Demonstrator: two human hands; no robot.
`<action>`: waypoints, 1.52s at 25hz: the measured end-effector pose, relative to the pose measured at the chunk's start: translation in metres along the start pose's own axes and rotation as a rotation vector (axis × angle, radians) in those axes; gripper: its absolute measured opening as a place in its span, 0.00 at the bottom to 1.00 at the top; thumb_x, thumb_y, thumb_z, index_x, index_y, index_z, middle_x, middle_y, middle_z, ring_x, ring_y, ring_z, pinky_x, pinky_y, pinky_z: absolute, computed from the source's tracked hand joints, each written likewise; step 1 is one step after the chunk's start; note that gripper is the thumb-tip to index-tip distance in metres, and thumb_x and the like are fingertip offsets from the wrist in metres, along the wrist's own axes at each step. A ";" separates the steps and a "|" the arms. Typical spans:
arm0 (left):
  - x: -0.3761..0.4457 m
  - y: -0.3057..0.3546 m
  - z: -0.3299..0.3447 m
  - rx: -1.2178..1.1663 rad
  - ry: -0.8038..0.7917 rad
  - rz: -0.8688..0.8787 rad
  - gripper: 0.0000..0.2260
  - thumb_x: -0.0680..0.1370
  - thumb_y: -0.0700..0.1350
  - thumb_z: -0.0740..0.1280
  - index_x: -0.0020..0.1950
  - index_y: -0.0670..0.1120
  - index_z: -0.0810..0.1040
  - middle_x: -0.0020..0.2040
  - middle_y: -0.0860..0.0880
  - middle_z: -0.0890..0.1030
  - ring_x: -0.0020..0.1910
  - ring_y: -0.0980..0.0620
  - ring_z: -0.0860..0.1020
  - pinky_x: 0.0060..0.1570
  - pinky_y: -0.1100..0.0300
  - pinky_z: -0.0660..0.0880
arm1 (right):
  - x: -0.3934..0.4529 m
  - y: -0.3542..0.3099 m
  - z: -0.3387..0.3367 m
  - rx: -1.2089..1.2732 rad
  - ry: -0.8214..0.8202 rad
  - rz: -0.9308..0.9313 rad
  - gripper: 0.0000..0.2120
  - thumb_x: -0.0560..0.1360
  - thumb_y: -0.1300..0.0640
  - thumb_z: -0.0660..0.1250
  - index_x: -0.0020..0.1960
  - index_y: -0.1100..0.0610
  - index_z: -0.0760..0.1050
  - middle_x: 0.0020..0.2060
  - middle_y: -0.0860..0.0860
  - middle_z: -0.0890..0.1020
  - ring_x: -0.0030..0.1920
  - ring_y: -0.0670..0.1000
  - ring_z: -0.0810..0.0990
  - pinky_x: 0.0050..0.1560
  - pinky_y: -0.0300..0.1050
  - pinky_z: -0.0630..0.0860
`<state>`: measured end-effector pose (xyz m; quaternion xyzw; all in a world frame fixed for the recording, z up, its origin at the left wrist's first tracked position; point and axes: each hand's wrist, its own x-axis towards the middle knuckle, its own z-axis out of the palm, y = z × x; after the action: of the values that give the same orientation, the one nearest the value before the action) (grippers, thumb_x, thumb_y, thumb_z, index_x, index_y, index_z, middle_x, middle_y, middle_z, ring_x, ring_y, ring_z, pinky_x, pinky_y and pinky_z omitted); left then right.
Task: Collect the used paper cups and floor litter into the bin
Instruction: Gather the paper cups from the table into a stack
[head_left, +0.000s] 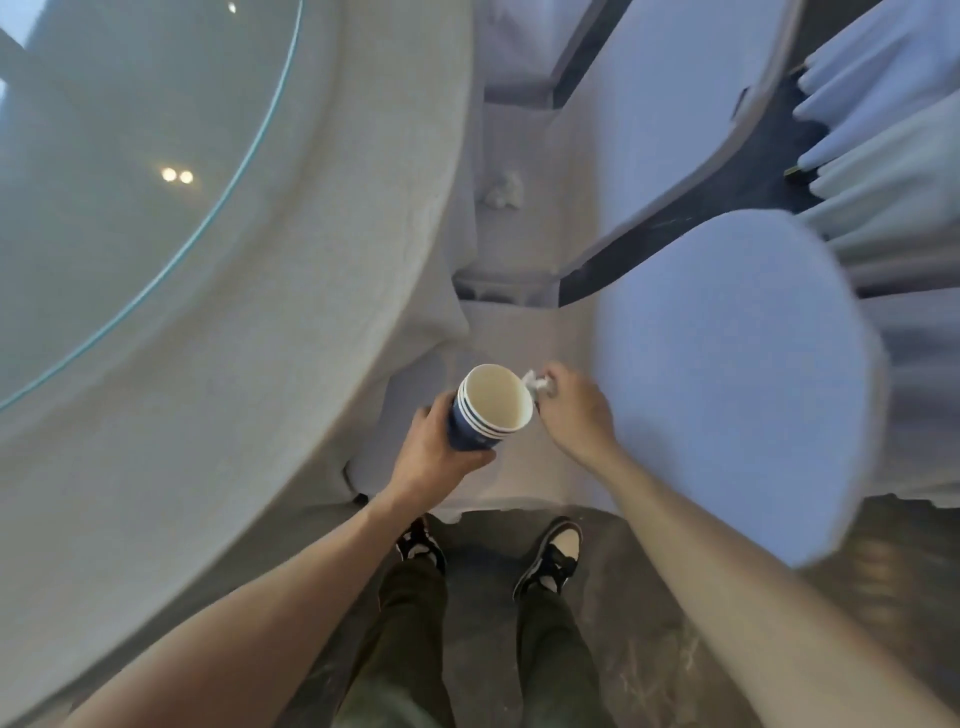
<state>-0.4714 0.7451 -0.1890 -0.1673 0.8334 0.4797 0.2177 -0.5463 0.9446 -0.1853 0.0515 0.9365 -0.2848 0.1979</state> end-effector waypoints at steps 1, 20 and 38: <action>-0.007 0.019 -0.002 0.015 -0.004 0.022 0.38 0.67 0.49 0.83 0.74 0.56 0.71 0.62 0.53 0.74 0.59 0.56 0.73 0.57 0.59 0.71 | -0.006 -0.014 -0.026 0.068 0.061 -0.008 0.04 0.81 0.55 0.66 0.53 0.54 0.75 0.50 0.54 0.83 0.45 0.55 0.78 0.38 0.43 0.72; -0.055 0.280 0.091 -0.154 0.243 0.278 0.34 0.63 0.53 0.83 0.66 0.60 0.74 0.58 0.60 0.83 0.56 0.60 0.82 0.51 0.58 0.79 | -0.086 0.006 -0.331 -0.060 -0.098 -0.478 0.17 0.83 0.45 0.56 0.47 0.51 0.80 0.45 0.54 0.84 0.47 0.57 0.80 0.51 0.56 0.79; 0.117 0.342 0.119 -0.284 0.515 0.113 0.39 0.64 0.57 0.84 0.72 0.57 0.72 0.64 0.53 0.80 0.61 0.57 0.79 0.56 0.59 0.78 | 0.151 -0.011 -0.388 -0.133 -0.392 -0.646 0.05 0.80 0.58 0.64 0.47 0.57 0.77 0.41 0.53 0.83 0.43 0.55 0.81 0.45 0.55 0.79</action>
<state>-0.7138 1.0059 -0.0548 -0.2656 0.7938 0.5445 -0.0533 -0.8197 1.1477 0.0546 -0.3148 0.8653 -0.2756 0.2763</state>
